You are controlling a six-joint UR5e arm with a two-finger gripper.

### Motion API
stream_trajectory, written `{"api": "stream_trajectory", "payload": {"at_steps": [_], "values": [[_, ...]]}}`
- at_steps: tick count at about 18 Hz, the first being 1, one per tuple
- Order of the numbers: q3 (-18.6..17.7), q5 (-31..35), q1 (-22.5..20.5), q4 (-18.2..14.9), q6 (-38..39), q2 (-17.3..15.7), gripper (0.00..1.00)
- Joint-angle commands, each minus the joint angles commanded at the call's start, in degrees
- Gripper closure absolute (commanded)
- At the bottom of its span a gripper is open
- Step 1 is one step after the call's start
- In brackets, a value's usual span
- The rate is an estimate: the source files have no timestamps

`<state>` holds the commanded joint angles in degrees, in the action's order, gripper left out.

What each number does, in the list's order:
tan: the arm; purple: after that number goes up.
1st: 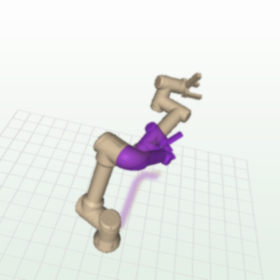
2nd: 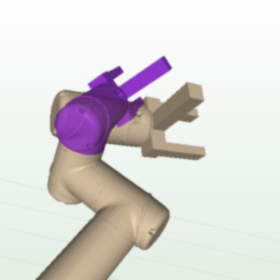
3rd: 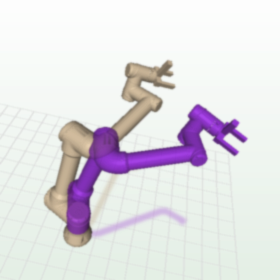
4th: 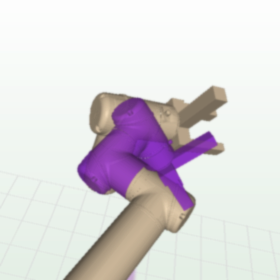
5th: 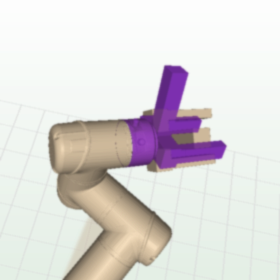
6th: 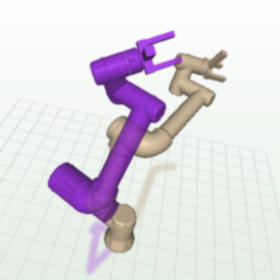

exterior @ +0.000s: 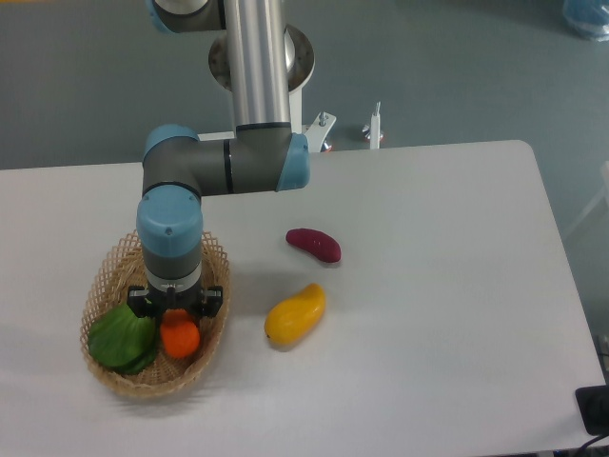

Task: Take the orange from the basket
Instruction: 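Close the gripper on the orange and lift it from the basket, then carry the held orange up and away from the basket past the mango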

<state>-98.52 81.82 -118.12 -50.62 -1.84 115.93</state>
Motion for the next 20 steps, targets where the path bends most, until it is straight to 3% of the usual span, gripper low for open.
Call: {"api": "stream_trajectory", "payload": {"at_steps": [5, 9, 20], "values": [[0.1, 1.4, -0.1, -0.4, -0.5, -1.4, 0.50], [0.3, 2.2, -1.6, -0.7, -2.1, -4.7, 0.50], [0.1, 3.9, -10.9, -1.0, -19.1, -9.7, 0.49]]}}
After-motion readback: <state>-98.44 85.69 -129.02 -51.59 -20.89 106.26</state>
